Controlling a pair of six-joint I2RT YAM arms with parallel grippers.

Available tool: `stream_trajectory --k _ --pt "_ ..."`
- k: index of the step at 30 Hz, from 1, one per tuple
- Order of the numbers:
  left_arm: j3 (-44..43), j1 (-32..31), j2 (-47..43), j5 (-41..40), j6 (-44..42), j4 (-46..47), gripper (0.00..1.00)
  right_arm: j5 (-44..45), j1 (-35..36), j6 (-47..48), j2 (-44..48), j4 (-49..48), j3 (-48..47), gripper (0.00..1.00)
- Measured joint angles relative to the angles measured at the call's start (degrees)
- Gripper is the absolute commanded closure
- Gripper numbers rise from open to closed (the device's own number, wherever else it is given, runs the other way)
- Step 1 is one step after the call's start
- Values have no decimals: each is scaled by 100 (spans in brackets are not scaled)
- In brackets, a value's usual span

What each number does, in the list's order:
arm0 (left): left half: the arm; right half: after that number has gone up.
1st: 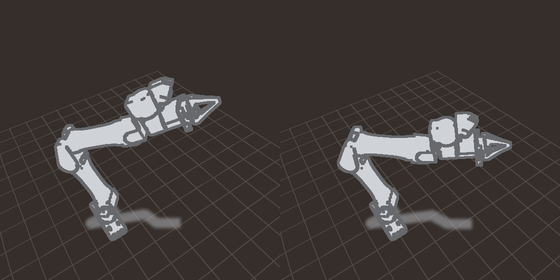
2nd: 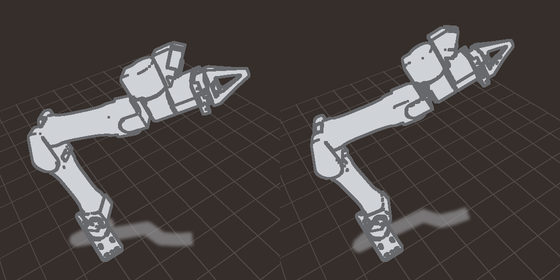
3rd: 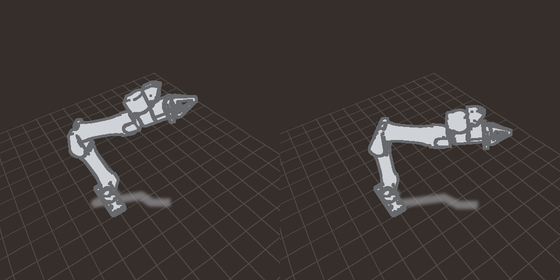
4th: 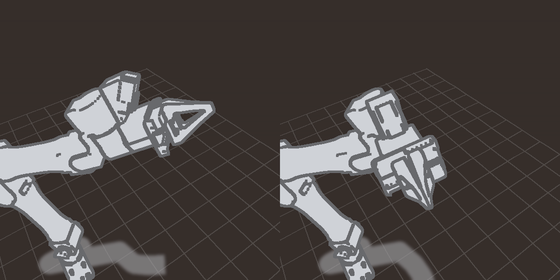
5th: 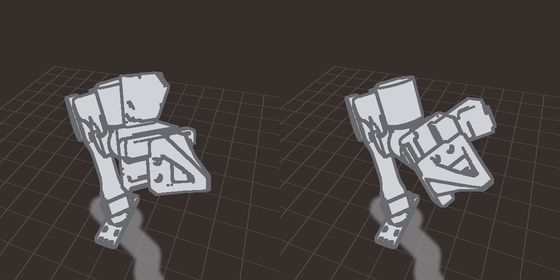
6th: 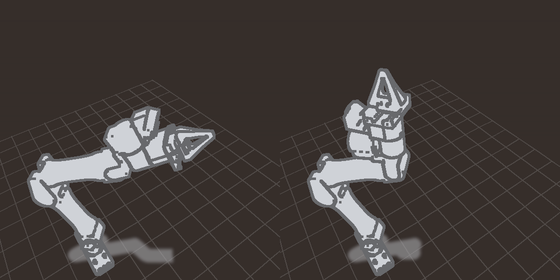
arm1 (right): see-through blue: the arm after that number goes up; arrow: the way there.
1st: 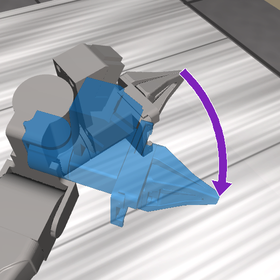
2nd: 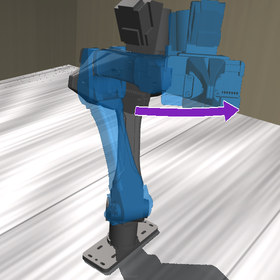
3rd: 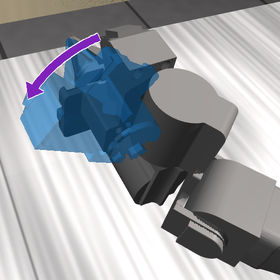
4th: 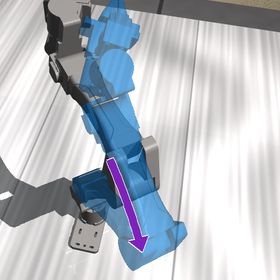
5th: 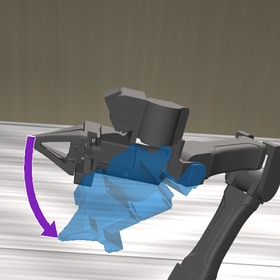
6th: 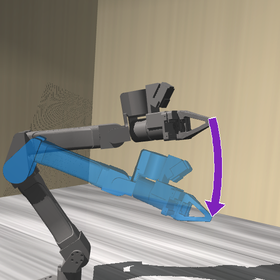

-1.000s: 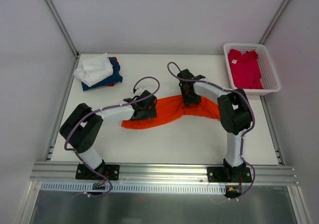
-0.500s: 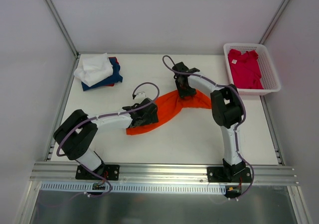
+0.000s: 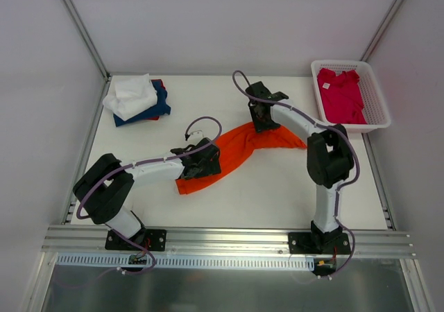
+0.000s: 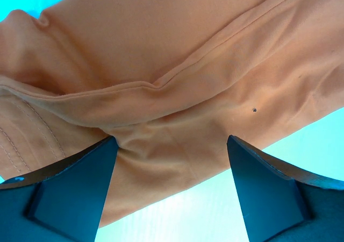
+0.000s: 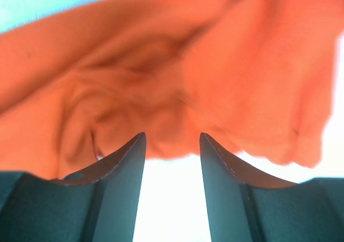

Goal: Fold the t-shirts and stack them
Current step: Fold the tshirt

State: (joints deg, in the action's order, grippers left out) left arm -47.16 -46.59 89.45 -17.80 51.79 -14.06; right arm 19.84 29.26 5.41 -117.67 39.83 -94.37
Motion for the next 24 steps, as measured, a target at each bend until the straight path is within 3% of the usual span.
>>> stream_trajectory --k 9,24 --pt "-7 0 7 17 9 -24 15 546 -219 7 1283 17 343 51" --pt "-4 0 4 22 13 -24 15 350 -901 -22 297 -238 892 52"
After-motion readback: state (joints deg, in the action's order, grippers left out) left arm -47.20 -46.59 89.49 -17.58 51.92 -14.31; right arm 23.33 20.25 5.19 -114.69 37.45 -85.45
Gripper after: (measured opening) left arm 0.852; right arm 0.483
